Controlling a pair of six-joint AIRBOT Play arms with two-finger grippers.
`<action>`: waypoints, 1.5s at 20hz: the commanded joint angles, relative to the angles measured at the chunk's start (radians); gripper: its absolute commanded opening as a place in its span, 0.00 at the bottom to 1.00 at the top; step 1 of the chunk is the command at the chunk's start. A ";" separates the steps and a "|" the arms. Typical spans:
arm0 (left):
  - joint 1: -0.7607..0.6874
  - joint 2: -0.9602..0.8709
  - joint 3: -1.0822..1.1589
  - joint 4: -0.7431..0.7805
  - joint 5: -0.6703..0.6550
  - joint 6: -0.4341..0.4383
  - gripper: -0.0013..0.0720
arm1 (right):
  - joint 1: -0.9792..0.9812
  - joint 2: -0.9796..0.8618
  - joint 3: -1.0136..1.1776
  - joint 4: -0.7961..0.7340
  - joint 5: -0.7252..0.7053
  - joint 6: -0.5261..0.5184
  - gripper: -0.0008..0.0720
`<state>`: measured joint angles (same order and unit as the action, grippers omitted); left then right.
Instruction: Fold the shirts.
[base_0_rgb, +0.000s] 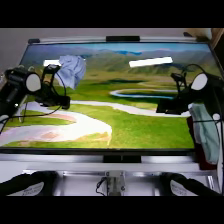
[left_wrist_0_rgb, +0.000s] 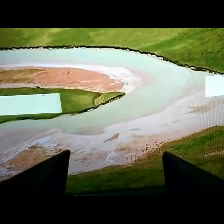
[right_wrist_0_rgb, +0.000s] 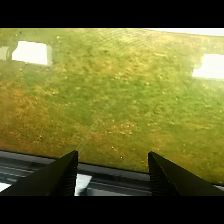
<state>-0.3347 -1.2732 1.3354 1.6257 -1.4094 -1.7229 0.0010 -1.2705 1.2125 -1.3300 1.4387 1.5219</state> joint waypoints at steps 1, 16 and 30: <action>0.000 -0.001 0.000 0.000 0.000 0.000 0.98 | 0.001 0.001 0.000 0.000 0.000 0.000 0.77; 0.000 -0.001 0.000 0.000 0.000 0.000 0.99 | 0.001 0.001 -0.001 0.001 0.000 0.001 0.77; 0.031 -0.067 0.023 -0.021 0.658 -0.186 0.98 | 0.001 0.001 -0.001 0.136 -0.071 0.007 0.77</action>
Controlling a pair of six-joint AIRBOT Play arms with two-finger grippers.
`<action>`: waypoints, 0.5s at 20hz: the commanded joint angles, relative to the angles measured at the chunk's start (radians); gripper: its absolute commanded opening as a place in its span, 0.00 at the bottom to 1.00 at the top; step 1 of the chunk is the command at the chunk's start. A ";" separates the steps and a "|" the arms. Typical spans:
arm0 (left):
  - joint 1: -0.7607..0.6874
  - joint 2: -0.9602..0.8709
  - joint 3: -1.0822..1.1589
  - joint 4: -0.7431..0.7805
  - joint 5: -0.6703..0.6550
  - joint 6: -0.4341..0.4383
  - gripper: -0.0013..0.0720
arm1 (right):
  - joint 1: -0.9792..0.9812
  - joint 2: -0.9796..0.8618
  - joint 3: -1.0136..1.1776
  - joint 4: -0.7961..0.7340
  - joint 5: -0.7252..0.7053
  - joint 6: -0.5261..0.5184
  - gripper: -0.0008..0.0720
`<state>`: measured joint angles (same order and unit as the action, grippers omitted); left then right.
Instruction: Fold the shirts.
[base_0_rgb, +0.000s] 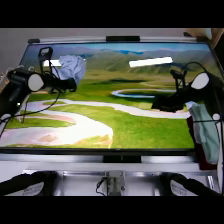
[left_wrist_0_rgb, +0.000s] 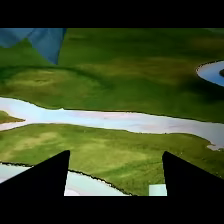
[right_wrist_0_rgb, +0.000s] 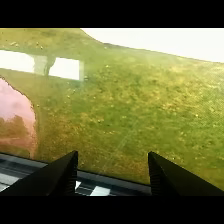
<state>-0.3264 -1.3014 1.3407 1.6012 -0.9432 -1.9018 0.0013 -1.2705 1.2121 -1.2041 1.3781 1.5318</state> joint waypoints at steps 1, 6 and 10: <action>0.055 -0.101 0.072 0.003 0.196 -0.002 0.98 | 0.001 0.001 0.000 0.010 -0.010 -0.003 0.77; 0.244 -0.523 0.523 0.001 -0.066 0.006 0.98 | 0.003 0.001 -0.001 0.010 -0.010 -0.004 0.77; 0.301 -0.723 0.687 -0.002 -0.200 0.030 0.83 | 0.039 0.001 -0.001 0.013 -0.024 -0.008 0.77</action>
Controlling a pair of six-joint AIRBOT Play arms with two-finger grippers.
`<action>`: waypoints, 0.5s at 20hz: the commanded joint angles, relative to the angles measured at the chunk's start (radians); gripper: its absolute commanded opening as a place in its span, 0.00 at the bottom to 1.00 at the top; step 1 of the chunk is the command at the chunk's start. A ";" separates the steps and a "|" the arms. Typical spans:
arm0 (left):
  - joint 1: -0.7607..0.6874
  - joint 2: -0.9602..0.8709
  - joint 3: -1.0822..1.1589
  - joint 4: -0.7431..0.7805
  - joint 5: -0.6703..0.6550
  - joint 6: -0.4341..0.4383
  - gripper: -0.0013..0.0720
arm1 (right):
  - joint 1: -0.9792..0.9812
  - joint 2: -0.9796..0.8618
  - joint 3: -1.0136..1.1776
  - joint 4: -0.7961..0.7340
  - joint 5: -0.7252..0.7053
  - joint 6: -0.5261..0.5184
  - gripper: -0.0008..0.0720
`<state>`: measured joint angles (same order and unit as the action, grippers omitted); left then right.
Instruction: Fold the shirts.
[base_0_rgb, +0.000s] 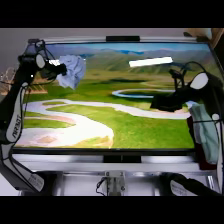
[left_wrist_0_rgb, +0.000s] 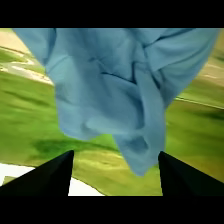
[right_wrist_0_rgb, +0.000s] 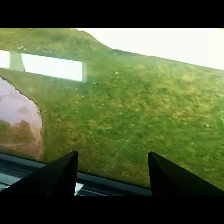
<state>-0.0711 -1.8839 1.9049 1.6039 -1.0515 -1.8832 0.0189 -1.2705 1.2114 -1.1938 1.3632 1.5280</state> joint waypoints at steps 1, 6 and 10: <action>0.048 -0.155 0.123 -0.017 -0.066 0.011 0.85 | 0.038 0.001 0.000 0.003 -0.018 -0.006 0.77; 0.048 -0.220 0.121 -0.160 0.065 0.012 0.93 | 0.132 0.001 0.000 0.002 -0.063 -0.014 0.77; 0.051 -0.239 0.121 -0.209 0.089 0.013 0.23 | 0.179 0.001 0.000 0.010 -0.053 -0.014 0.77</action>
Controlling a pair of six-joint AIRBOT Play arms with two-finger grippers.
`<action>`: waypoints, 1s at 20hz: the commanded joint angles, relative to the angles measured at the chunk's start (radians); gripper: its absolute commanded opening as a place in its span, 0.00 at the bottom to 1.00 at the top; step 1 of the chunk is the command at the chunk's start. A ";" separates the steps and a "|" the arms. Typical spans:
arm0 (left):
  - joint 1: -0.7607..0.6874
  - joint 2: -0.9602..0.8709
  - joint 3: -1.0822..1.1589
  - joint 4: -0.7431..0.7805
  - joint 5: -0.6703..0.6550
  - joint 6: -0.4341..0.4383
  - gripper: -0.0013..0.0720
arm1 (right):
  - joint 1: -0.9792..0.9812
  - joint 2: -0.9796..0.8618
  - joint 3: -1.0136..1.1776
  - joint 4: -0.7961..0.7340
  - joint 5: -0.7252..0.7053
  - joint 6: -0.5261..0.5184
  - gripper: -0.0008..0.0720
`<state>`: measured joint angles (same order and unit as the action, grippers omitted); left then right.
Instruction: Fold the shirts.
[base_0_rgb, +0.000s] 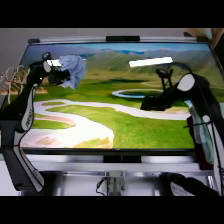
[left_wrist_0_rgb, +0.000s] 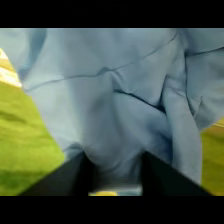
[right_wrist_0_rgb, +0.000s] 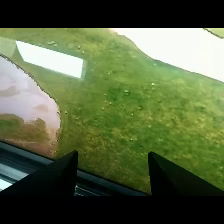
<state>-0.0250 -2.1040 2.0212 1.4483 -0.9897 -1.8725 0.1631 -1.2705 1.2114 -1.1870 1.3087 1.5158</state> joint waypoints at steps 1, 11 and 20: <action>0.008 -0.002 0.005 -0.085 0.025 0.005 0.07 | 0.040 0.001 0.000 0.003 0.006 -0.006 0.77; -0.182 0.763 0.006 -0.218 0.147 0.340 0.06 | 0.039 0.311 0.140 -0.268 -0.028 -0.029 0.77; -0.586 0.938 -0.284 -0.207 0.022 0.305 0.07 | 0.039 0.647 0.266 -0.393 0.033 0.068 0.77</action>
<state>-0.4973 -1.1835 1.8591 1.2385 -0.9455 -1.5543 0.2016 -0.7059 1.4605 -1.5497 1.2953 1.5547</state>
